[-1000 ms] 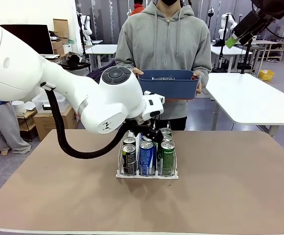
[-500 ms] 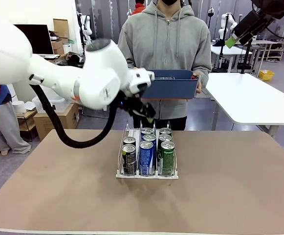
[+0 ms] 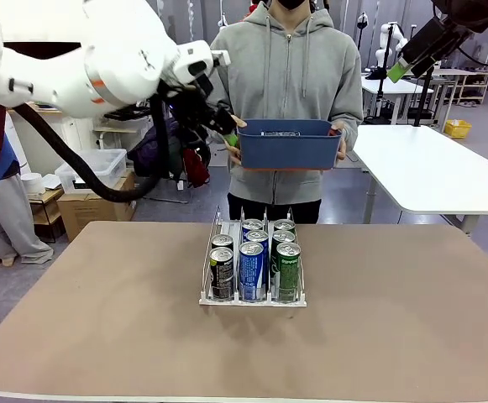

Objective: Fill the beverage cans into the dispenser.
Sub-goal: Pick up the Pepsi coke handed by the human.

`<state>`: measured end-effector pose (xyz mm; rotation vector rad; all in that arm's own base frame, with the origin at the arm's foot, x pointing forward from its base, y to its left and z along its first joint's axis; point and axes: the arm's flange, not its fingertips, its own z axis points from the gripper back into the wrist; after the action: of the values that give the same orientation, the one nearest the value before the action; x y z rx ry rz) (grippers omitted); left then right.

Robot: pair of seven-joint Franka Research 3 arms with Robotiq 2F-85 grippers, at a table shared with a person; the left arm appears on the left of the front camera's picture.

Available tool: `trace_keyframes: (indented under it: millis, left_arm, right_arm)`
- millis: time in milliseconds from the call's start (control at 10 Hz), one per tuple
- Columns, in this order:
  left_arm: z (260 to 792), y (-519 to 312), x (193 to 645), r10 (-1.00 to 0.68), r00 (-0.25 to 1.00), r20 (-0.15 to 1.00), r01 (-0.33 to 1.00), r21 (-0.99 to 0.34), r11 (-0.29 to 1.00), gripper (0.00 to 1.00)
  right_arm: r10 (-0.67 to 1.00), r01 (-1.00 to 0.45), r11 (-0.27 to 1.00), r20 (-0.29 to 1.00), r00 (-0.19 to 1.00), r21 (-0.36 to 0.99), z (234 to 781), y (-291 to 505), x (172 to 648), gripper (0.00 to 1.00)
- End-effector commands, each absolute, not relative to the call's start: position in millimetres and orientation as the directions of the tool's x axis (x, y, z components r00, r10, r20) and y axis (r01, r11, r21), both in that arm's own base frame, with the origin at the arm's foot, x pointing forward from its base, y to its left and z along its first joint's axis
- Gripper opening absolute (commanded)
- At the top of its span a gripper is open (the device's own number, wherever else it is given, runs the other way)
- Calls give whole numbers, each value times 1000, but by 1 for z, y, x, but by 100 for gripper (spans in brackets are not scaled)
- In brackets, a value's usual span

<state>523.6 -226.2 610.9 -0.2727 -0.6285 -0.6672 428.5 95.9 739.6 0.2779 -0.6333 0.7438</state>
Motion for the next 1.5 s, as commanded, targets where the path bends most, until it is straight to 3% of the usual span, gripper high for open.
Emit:
trace_keyframes:
  millis: [0,500,1100,1400]
  left_arm:
    - [626,-202,531,-547,616,567,677,-25,736,100]
    - [667,-155,494,-568,657,495,686,-80,723,100]
    - [677,-123,459,-618,507,600,829,-145,539,100]
    - [678,-119,457,-603,473,643,832,-99,546,100]
  right_arm:
    - [543,-716,698,631,554,28,739,95,428,100]
    - [543,-716,698,631,554,28,739,95,428,100]
    - [543,-716,698,631,554,28,739,95,428,100]
    - [543,-716,698,631,554,28,739,95,428,100]
